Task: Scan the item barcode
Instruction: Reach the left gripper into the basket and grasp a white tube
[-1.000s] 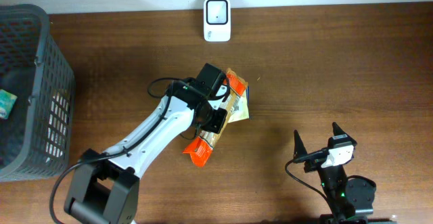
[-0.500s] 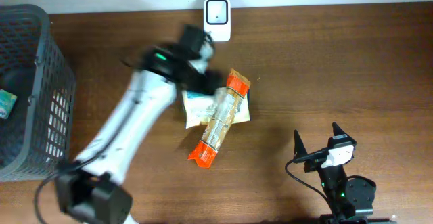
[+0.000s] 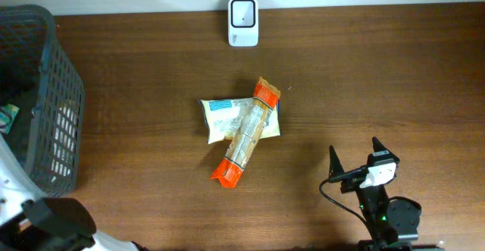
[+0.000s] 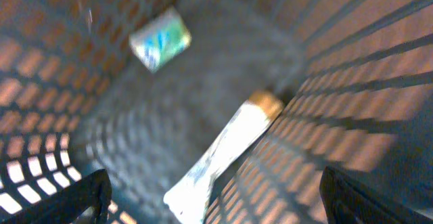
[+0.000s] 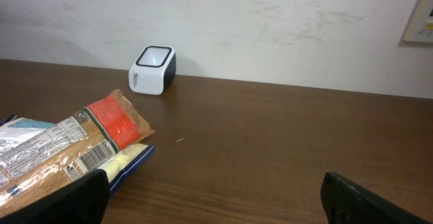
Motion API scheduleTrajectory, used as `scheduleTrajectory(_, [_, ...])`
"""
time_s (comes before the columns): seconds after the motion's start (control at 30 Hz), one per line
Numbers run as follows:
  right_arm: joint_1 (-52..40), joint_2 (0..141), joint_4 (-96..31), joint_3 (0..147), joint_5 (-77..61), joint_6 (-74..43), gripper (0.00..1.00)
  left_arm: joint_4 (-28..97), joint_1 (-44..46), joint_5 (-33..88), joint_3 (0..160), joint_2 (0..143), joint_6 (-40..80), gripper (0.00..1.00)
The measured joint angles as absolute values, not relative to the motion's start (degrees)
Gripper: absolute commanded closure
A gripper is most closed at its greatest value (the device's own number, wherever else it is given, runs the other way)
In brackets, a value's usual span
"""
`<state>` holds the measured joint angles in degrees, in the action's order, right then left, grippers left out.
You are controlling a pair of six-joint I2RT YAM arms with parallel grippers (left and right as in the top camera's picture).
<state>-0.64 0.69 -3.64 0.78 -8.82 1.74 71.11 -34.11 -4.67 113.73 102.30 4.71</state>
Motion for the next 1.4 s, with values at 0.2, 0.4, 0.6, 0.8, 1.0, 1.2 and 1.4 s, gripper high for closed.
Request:
scheduleTrajectory(0.2, [-0.6, 0.7, -3.6, 0.8, -8.8, 1.7, 0.01, 68.4, -38.1, -3.6, 103.2, 105.3, 2.8, 0.13])
scheduleTrajectory(0.4, [-0.6, 0.7, -3.6, 0.8, -8.8, 1.7, 0.01, 62.5, -38.2, -3.6, 93.0, 106.5, 2.6, 0.16])
scheduleTrajectory(0.6, [-0.6, 0.7, -3.6, 0.8, -8.8, 1.7, 0.01, 54.3, -38.2, -1.5, 84.3, 106.6, -1.1, 0.22])
scheduleTrajectory(0.8, [-0.6, 0.7, -3.6, 0.8, -8.8, 1.7, 0.01, 49.9, -38.2, 4.8, 80.2, 108.2, -10.1, 0.44])
scheduleTrajectory(1.0, [-0.6, 0.7, -3.6, 0.8, -8.8, 1.7, 0.01, 49.6, -38.0, 7.6, 79.5, 112.2, -12.8, 0.81])
scheduleTrajectory(1.2, [-0.6, 0.7, -3.6, 0.8, -8.8, 1.7, 0.01, 49.6, -38.1, 8.2, 80.6, 113.3, -13.9, 1.00])
scheduleTrajectory(1.4, [-0.6, 0.7, -3.7, 0.8, -8.8, 1.7, 0.01, 57.7, -38.0, 8.2, 87.9, 113.8, -13.5, 1.00])
